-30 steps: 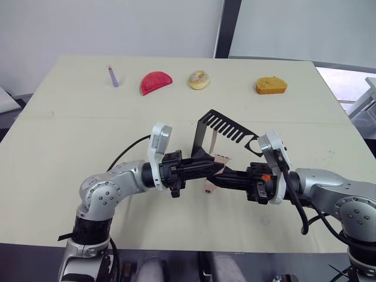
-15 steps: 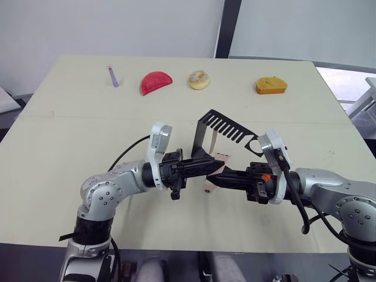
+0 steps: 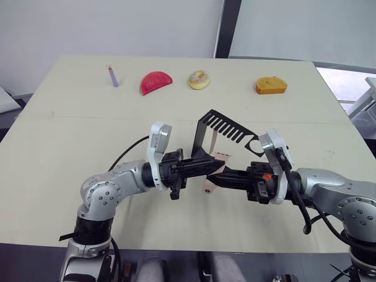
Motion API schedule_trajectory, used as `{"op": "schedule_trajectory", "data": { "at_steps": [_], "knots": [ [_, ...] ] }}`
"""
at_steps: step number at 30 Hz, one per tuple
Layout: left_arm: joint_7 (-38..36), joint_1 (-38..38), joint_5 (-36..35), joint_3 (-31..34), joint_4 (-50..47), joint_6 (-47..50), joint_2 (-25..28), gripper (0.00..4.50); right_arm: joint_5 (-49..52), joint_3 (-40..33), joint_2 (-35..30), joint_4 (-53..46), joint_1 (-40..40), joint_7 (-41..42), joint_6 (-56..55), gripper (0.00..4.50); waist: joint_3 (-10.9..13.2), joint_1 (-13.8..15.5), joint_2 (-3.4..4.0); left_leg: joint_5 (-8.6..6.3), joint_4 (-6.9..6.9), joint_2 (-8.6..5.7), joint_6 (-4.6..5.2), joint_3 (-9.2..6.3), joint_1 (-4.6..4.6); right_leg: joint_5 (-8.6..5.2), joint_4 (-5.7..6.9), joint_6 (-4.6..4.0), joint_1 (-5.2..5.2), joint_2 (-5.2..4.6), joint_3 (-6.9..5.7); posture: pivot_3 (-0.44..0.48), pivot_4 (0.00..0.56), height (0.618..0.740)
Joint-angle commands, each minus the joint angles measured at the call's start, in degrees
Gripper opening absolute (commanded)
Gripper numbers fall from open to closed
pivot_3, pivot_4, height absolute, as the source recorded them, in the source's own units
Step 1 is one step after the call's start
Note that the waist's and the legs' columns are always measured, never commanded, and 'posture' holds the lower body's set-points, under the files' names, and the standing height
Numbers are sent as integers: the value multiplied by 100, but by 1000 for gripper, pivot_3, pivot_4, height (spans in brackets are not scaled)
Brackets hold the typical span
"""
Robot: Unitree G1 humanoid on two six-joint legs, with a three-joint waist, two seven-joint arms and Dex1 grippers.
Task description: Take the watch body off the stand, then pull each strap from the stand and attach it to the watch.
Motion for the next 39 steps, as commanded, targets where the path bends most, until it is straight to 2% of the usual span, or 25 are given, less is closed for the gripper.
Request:
{"op": "schedule_trajectory", "data": {
  "at_steps": [1,6,7,11,14,17,20,26,33,39],
  "knots": [
    [-253,-75,-34,47,-158,-81,216,0,220,-521,-245,-474,310,-174,-110,1814,0,2,0,0,-1,0,0,0,0,0,-1,0,0,0,0,0,150,737],
    [-995,-73,354,47,-163,-281,1053,0,457,-2137,-532,-1359,2002,-675,-292,4239,1,13,-1,0,-9,0,-1,-12,-9,-1,-11,1,-2,1,-7,0,150,737],
    [-1124,-71,439,12,-158,-353,1168,0,447,-2384,-544,-1467,2299,-741,-343,4450,1,16,-1,0,-11,0,-2,-13,-10,-1,-13,1,-2,1,-7,0,150,737],
    [-2016,-74,1086,-250,-20,-962,1730,0,-55,-3750,16,-2039,4192,-1124,-662,4450,1,17,-2,-1,-16,-3,-2,-13,-15,1,-28,7,3,1,-5,0,150,737],
    [-2344,-131,1469,-417,128,-1358,1820,0,-457,-4326,592,-2261,5270,-1255,-984,4450,1,17,-1,0,-27,-4,-3,-11,-9,2,-35,9,8,2,-3,0,150,737],
    [-2662,-172,1808,-559,297,-1763,1838,0,-1064,-4572,1289,-2363,6196,-1258,-1404,4450,1,14,0,3,-50,-5,-7,-9,5,3,-47,11,16,4,-2,0,150,737],
    [-2810,-189,1989,-623,405,-2011,1782,0,-1543,-4472,1687,-2404,6655,-1278,-1749,4450,1,-29,0,9,-83,-9,-10,6,19,3,-57,10,18,2,8,0,150,737],
    [-2809,-185,2078,-662,358,-2140,1607,0,-2450,-3264,1950,-2523,6294,-2176,-1771,4450,-1,-52,3,11,-88,-7,-14,10,24,3,-52,6,19,2,11,0,150,737],
    [-2720,-35,1931,-599,-9,-1968,1660,0,-3594,-1597,2310,-1910,4531,-3833,-1237,4450,-4,-42,6,18,-79,-8,-18,12,21,2,-40,-1,2,2,15,0,150,737],
    [-2616,71,1853,-539,-182,-1827,1684,0,-4381,-759,2777,-1356,3555,-4479,-1032,4450,-4,-5,8,20,-81,-9,-19,9,19,-1,-39,-5,-1,3,11,0,150,737]
  ]
}}
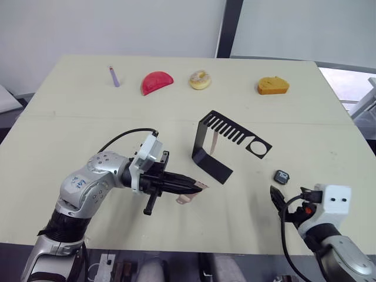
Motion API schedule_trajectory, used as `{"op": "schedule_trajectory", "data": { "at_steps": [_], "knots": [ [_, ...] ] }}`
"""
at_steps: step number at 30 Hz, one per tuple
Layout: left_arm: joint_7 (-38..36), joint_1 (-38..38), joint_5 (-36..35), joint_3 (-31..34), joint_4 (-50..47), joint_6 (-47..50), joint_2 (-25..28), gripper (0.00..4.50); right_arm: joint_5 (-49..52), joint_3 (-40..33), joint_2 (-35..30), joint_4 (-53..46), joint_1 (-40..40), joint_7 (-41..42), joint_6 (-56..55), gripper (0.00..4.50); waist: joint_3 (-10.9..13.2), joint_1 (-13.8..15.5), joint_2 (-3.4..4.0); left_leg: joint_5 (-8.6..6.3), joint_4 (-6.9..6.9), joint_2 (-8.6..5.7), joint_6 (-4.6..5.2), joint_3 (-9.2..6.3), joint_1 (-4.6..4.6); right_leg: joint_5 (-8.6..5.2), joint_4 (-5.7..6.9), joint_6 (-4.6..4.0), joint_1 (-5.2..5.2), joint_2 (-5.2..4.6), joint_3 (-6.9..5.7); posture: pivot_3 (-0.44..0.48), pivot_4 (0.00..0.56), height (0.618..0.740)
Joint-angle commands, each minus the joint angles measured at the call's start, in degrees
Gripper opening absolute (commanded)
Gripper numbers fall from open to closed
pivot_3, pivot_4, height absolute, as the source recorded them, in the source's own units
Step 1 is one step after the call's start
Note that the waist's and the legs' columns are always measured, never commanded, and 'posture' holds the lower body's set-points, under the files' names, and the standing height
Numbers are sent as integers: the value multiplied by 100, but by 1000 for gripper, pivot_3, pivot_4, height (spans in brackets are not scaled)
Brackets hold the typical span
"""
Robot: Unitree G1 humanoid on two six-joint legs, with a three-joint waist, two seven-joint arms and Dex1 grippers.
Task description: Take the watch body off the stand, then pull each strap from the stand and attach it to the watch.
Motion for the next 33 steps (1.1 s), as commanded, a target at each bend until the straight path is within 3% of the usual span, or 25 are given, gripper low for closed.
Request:
{"op": "schedule_trajectory", "data": {
  "at_steps": [1,10,22,25,33],
  "knots": [
    [65,22,-163,144,-317,34,22,0,-466,285,212,206,-411,-424,87,4450,0,-4,0,0,0,-1,1,1,-1,0,0,1,0,-1,1,0,150,737],
    [171,119,-169,212,-410,44,-24,0,-1035,273,608,962,-1411,-722,423,4450,0,-30,0,1,3,0,2,3,2,0,12,1,-2,1,2,0,150,737],
    [381,89,-300,257,-553,203,-50,0,-1639,161,1183,1123,-1676,-1022,751,4450,-1,-38,0,1,5,-1,2,3,4,0,23,1,-5,0,3,0,150,737],
    [422,75,-339,258,-570,234,-50,0,-1720,138,1231,1069,-1656,-987,782,3685,-1,-38,0,1,6,-1,2,3,5,0,24,1,-5,0,2,0,150,737],
    [447,47,-368,241,-555,245,-61,0,-1927,53,1317,1096,-1710,-952,745,3685,-1,-38,0,1,6,-3,2,3,5,0,24,1,-5,-1,2,0,150,737]
  ]
}}
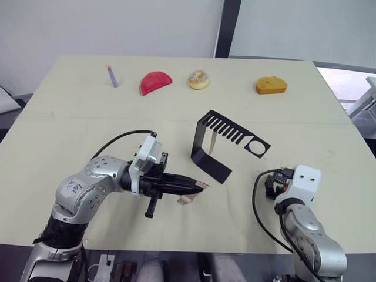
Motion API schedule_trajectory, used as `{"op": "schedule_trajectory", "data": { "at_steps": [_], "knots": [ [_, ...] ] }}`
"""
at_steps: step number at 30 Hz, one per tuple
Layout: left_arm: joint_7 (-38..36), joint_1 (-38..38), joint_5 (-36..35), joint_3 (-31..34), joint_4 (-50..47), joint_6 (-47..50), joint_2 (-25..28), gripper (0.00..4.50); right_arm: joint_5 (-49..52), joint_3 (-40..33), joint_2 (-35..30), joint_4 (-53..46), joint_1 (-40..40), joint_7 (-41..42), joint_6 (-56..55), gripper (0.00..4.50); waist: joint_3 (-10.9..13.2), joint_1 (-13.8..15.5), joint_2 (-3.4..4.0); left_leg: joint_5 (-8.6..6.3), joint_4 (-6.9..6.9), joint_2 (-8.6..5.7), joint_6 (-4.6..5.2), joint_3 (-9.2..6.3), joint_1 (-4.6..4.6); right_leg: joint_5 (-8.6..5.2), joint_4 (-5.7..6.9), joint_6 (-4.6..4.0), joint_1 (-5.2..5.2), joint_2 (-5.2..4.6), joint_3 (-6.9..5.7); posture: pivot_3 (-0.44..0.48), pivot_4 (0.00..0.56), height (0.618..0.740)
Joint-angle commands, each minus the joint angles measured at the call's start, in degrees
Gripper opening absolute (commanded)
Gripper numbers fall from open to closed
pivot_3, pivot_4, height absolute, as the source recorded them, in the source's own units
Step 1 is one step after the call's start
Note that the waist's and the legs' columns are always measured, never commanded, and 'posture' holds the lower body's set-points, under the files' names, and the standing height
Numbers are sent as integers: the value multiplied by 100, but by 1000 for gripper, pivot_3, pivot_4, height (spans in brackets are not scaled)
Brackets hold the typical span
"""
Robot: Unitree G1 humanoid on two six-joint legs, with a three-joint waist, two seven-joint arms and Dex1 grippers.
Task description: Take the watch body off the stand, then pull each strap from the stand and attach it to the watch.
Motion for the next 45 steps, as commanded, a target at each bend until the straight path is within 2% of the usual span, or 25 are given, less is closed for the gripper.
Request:
{"op": "schedule_trajectory", "data": {
  "at_steps": [1,9,24,27,39,42,43,45],
  "knots": [
    [18,-91,-124,98,-181,-37,-29,0,-168,-183,69,-86,2,-86,8,3685,0,0,0,0,0,0,0,0,0,0,0,0,0,0,0,0,150,737],
    [30,-81,-111,105,-165,-51,-50,0,-268,-324,179,32,-119,5,-25,3685,0,-38,0,0,0,0,-1,0,1,0,3,0,0,0,0,0,150,737],
    [57,2,-72,104,-164,-136,-71,0,-283,-273,-61,340,-284,407,-230,3685,0,-128,0,1,0,0,-2,0,2,0,6,-1,0,1,1,0,150,737],
    [59,7,-65,102,-142,-158,-74,0,-326,-249,-14,353,-297,398,-252,4462,0,-130,0,1,0,0,-2,0,3,0,7,-1,0,1,1,0,150,737],
    [44,61,-30,80,-116,-241,-80,0,-382,-352,98,524,-427,344,-335,4462,0,-131,0,2,0,0,-3,0,3,0,7,-1,0,1,1,0,150,737],
    [35,75,-20,73,-110,-264,-82,0,-391,-371,137,535,-445,330,-340,3651,0,-128,0,2,1,0,-3,0,3,0,8,-1,0,1,1,0,150,737],
    [34,83,-19,73,-112,-269,-82,0,-398,-369,142,530,-447,333,-324,3215,0,-124,0,2,1,0,-3,0,3,0,8,-1,0,1,1,0,150,737],
    [29,94,-18,71,-110,-282,-82,0,-409,-370,148,522,-448,339,-299,3215,0,-122,0,2,0,0,-3,0,3,0,7,-1,0,0,1,0,150,737]
  ]
}}
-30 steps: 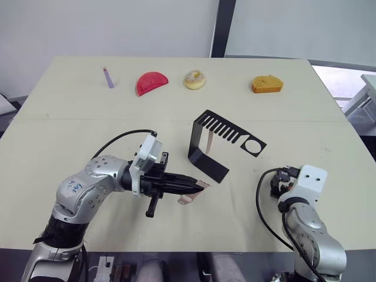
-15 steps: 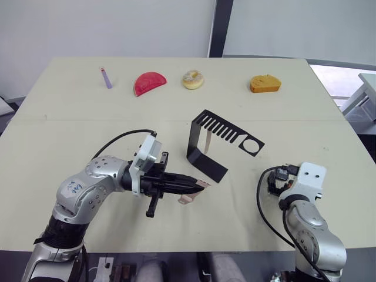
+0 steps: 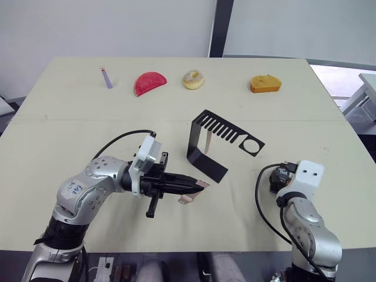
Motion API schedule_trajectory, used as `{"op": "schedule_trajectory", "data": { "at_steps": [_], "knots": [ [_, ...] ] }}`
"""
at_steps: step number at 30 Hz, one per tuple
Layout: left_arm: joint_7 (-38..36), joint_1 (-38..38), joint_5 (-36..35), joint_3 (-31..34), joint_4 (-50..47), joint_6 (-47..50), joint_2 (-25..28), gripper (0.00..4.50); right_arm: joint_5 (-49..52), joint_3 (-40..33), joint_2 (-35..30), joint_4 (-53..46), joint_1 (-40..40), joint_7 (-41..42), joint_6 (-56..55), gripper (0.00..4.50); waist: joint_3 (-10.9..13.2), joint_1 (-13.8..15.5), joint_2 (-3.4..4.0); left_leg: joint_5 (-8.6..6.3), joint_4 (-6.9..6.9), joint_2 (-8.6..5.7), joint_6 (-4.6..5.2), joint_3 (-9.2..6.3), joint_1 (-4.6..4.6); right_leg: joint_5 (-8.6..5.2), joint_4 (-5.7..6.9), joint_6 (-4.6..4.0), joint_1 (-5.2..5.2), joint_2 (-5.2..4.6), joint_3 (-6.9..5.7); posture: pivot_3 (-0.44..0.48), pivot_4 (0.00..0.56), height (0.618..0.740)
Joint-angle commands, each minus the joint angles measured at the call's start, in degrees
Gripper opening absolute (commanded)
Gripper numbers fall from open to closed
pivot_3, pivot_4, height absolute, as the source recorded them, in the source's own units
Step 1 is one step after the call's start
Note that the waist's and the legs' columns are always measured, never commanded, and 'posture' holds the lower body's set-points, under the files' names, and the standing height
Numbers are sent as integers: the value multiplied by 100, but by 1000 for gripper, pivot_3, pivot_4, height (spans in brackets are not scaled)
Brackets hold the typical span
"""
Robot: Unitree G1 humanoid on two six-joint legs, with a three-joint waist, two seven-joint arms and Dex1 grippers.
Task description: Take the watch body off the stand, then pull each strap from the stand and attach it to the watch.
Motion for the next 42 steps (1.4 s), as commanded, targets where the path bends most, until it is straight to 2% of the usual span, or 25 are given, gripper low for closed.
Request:
{"op": "schedule_trajectory", "data": {
  "at_steps": [1,17,20,22,23,27,31,38,42],
  "knots": [
    [-14,37,-28,70,-113,-112,-28,0,-44,-78,32,-53,12,-10,3,3215,0,1,0,0,0,0,0,0,0,0,0,0,0,0,0,0,150,737],
    [-31,92,0,53,-91,-177,-28,0,-7,-127,-37,-37,-10,88,67,3215,0,-3,0,0,0,0,0,0,0,0,1,0,0,0,0,0,150,737],
    [-48,125,18,63,-75,-217,-17,0,62,-179,-63,-90,-6,183,75,2388,0,-1,0,0,0,0,0,0,0,0,1,0,0,0,0,0,150,737],
    [-49,154,19,73,-81,-232,-7,0,95,-209,-113,-166,24,257,119,1593,0,1,0,0,0,0,0,0,0,0,0,0,0,0,0,0,150,737],
    [-49,182,18,81,-93,-242,4,0,131,-226,-169,-242,53,328,147,1601,0,1,0,0,0,0,0,0,0,0,0,0,0,0,0,0,150,737],
    [-65,314,23,118,-135,-284,59,0,368,-333,-622,-666,190,777,439,1601,1,4,2,0,-1,0,0,-1,-1,0,0,0,-1,0,-1,0,150,737],
    [-143,466,108,197,-143,-396,229,0,1013,-685,-1357,-1217,425,1647,1002,1601,2,0,2,0,-1,0,0,0,0,0,0,0,-1,0,1,0,150,737],
    [-486,519,705,219,17,-1146,606,0,3111,-1261,-2896,-1595,768,3724,2217,1601,2,13,1,-1,-3,0,3,-1,0,0,-3,0,1,3,0,0,150,737],
    [-615,406,1285,-46,148,-1738,582,0,4174,-1216,-3268,-1416,605,4177,2881,1601,2,18,-2,-2,-2,0,5,-3,-1,0,-6,1,4,3,-1,0,150,737]
  ]
}}
